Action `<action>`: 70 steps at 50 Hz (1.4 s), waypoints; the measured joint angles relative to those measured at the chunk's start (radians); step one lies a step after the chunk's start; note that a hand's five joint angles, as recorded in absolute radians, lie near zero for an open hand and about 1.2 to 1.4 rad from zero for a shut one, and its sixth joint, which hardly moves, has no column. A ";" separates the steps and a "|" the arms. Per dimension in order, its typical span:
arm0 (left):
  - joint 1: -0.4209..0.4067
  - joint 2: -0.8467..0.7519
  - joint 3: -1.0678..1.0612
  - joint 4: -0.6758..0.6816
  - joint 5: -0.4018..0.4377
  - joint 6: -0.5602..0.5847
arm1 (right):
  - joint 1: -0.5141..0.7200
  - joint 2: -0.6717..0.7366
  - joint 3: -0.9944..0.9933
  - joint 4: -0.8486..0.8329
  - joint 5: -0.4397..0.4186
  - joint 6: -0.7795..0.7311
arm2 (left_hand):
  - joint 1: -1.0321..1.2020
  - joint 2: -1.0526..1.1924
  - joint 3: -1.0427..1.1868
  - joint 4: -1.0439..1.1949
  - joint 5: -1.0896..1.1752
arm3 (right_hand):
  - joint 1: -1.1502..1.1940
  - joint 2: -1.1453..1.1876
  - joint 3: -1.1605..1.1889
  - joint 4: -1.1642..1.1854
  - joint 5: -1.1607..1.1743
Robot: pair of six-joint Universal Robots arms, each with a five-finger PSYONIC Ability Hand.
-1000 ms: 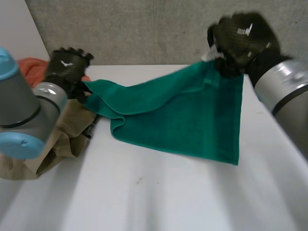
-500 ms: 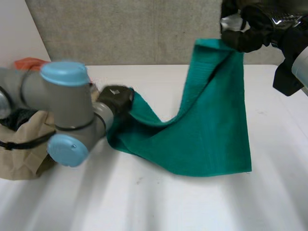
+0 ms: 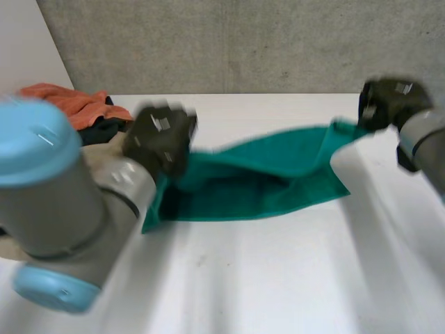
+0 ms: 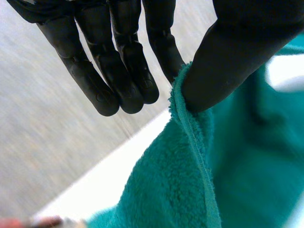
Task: Fold the laundry.
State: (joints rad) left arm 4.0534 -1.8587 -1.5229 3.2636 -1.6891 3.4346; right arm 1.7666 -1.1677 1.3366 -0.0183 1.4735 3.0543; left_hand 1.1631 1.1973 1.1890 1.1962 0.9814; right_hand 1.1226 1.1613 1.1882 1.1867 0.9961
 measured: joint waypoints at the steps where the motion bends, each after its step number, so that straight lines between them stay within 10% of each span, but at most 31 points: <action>1: -0.008 -0.027 -0.015 0.003 -0.008 0.014 | -0.003 0.016 0.023 -0.001 -0.005 -0.011 | 0.000 0.000 0.000 0.000 0.000 | 0.000 0.000 0.000 0.000 0.000; 9: -0.040 -0.210 -0.022 -0.013 -0.049 0.086 | -0.020 0.126 0.152 -0.031 -0.069 -0.119 | -0.310 -0.324 -0.305 -0.315 -0.274 | 0.000 0.000 -0.001 0.000 0.000; 13: -0.038 -0.229 0.004 -0.047 -0.047 0.096 | -0.024 0.137 0.169 -0.038 -0.115 -0.151 | -0.570 -0.580 -0.568 -0.582 -0.543 | -0.299 -0.339 -0.355 -0.351 -0.343; 29: 0.078 0.008 -0.178 -0.045 -0.027 0.103 | -0.045 -0.050 0.316 0.049 -0.264 -0.418 | -0.845 -0.894 -0.885 -0.891 -0.865 | -0.745 -0.775 -0.817 -0.822 -0.832; 46: 0.245 -0.096 -0.226 -0.031 0.116 0.140 | -0.035 0.055 0.447 -0.270 -0.286 -0.502 | -0.845 -0.894 -0.885 -0.891 -0.865 | -0.717 -0.770 -0.783 -0.782 -0.750; 55: 0.229 -0.184 -0.168 -0.017 0.113 0.170 | -0.021 0.117 0.409 -0.352 -0.257 -0.471 | -0.832 -0.871 -0.862 -0.876 -0.837 | -0.004 0.013 -0.011 -0.003 -0.022; 61: 0.214 -0.199 -0.140 0.006 0.092 0.185 | -0.035 0.100 0.400 -0.336 -0.245 -0.425 | -0.012 -0.069 -0.077 -0.074 -0.048 | -0.004 0.013 -0.003 0.004 -0.022; 70: 0.202 -0.065 -0.166 0.045 0.075 0.145 | -0.108 -0.068 0.361 -0.052 -0.258 -0.449 | -0.011 -0.004 -0.006 -0.004 -0.011 | -0.004 0.013 -0.003 0.004 -0.022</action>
State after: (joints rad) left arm 4.2551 -1.9237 -1.6890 3.3086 -1.6142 3.5794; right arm 1.6590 -1.2362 1.6979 -0.0703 1.2156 2.6056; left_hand 1.1518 1.1930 1.1831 1.1923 0.9708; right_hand 1.1182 1.1746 1.1850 1.1904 0.9741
